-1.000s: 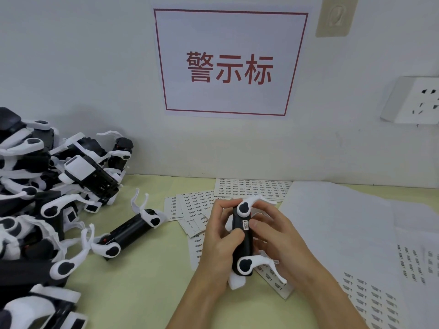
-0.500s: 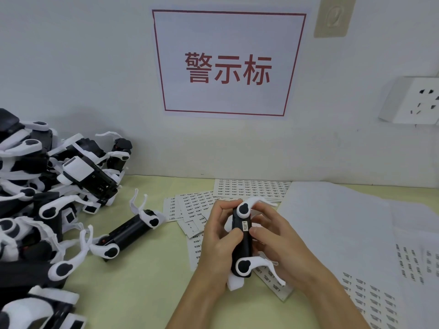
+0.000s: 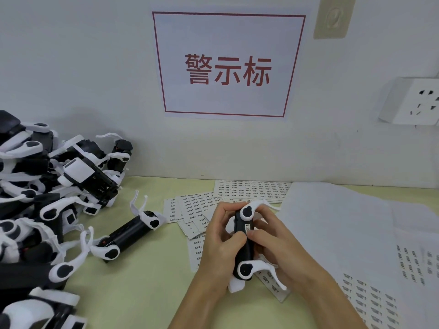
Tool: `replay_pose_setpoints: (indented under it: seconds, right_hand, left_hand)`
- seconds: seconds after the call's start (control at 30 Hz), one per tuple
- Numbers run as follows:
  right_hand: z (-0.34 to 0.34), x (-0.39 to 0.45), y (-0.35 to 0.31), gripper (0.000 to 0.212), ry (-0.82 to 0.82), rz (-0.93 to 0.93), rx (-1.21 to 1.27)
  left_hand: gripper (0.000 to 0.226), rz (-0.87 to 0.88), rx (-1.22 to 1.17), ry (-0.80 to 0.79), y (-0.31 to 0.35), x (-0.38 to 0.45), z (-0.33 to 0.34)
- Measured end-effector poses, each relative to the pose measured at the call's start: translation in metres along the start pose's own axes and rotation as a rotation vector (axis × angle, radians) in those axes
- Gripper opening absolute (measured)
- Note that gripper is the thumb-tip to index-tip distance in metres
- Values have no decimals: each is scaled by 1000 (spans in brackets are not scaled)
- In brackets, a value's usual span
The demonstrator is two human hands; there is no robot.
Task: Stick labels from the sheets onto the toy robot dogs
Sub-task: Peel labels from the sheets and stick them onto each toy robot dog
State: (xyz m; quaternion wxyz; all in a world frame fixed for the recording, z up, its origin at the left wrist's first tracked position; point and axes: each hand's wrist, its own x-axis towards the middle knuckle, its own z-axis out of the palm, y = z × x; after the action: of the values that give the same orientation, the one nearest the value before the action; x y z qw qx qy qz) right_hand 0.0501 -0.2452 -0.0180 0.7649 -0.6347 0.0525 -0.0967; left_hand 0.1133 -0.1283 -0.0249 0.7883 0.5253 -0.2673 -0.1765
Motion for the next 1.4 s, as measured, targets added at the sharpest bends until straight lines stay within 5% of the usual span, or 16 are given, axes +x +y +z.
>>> replay_pose_setpoints:
  seconds: [0.37, 0.87, 1.2, 1.4]
  right_hand:
    - [4, 4, 4, 32, 104, 4, -106]
    - [0, 2, 1, 31, 40, -30, 27]
    - [-2, 2, -2, 34, 206, -181, 11]
    - [4, 5, -1, 59, 391, -242, 124]
  left_hand:
    - [40, 11, 12, 6, 0, 0, 1]
    - [43, 14, 13, -20, 6, -1, 1]
    - [48, -42, -15, 82, 8, -1, 4]
    - [30, 76, 118, 54, 12, -4, 10]
